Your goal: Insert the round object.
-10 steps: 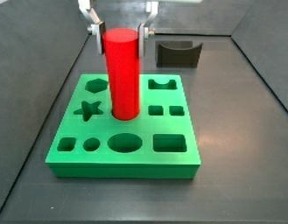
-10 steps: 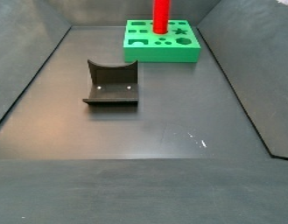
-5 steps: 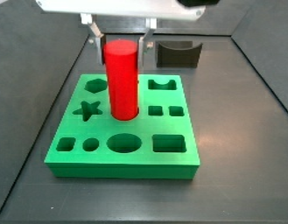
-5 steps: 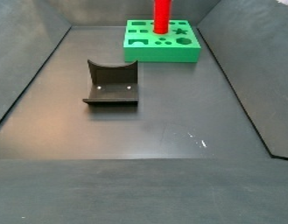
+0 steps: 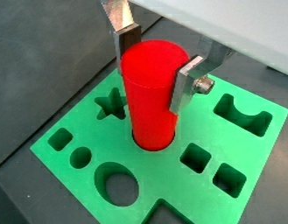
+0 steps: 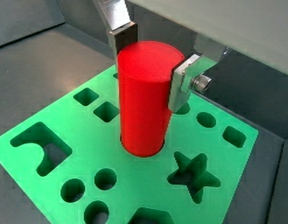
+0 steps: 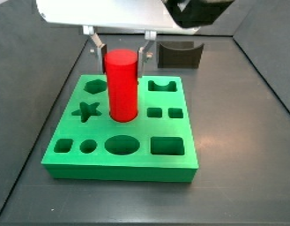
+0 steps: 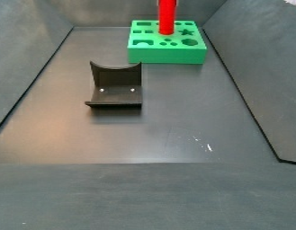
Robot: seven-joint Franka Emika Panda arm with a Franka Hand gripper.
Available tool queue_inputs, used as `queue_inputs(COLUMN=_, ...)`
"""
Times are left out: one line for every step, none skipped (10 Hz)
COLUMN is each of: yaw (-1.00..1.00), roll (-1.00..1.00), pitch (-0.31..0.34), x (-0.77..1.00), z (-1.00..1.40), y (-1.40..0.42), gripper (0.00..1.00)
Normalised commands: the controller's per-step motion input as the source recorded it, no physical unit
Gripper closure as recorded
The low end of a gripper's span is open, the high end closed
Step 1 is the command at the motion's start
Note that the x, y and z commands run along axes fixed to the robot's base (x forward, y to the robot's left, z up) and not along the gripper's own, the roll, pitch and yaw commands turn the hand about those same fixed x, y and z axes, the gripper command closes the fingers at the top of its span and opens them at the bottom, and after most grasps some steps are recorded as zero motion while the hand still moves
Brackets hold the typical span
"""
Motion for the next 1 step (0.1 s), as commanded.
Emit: queue_inputs(yaw=0.00, roll=0.00, pitch=0.000, x=0.00, z=0.00, y=0.00, gripper=1.00)
